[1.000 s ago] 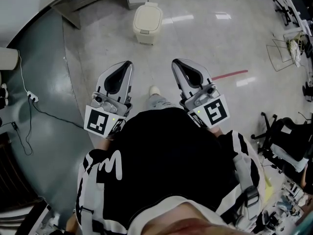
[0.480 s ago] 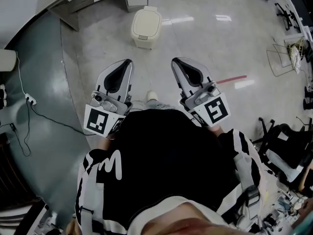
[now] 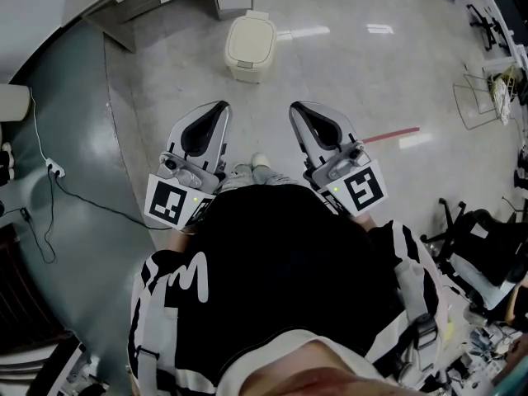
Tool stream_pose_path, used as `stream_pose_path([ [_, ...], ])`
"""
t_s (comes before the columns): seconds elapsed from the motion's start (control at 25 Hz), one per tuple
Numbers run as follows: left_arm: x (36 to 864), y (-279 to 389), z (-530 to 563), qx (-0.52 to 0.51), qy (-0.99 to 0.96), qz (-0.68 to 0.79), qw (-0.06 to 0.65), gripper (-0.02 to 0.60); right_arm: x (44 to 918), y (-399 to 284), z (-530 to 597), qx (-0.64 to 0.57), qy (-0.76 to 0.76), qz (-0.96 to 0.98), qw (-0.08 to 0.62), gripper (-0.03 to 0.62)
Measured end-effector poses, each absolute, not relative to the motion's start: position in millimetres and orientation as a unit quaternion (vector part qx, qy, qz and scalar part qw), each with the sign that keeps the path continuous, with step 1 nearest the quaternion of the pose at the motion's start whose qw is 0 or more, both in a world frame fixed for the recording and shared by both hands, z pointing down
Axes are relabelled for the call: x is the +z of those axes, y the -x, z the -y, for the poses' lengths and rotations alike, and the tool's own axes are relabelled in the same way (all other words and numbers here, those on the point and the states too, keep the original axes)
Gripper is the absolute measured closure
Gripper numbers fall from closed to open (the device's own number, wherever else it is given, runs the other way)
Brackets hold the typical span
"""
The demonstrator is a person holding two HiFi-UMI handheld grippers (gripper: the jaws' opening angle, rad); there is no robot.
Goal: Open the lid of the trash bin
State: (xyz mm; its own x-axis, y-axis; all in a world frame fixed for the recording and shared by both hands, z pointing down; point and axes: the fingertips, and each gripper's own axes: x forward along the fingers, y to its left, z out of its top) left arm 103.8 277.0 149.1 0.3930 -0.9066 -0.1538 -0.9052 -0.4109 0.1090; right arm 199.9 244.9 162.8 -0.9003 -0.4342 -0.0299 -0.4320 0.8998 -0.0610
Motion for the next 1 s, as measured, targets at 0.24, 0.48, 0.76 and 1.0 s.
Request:
stream_pose_path([
  [0.24,154,-102,-278,-0.093,-0.831,0.549,0.004,0.580,163,-198,-246,-0.024,0.213,-0.977,0.024,0.585],
  [0.48,149,-108,-280,-0.099,-0.823,0.559,-0.006,0.580,165,-204,-245,-0.025,0.201,-0.979,0.024,0.585],
  [0.76,153,-103,-283,-0.104,-0.814,0.571,0.000,0.580,169,-198,-245,-0.031,0.185,-0.982,0.027,0.585],
  [1.0,152,-95,-271,-0.107,-0.812,0.574,-0.008,0.580,170,-188,-233,-0.033,0.176,-0.983,0.030,0.585],
])
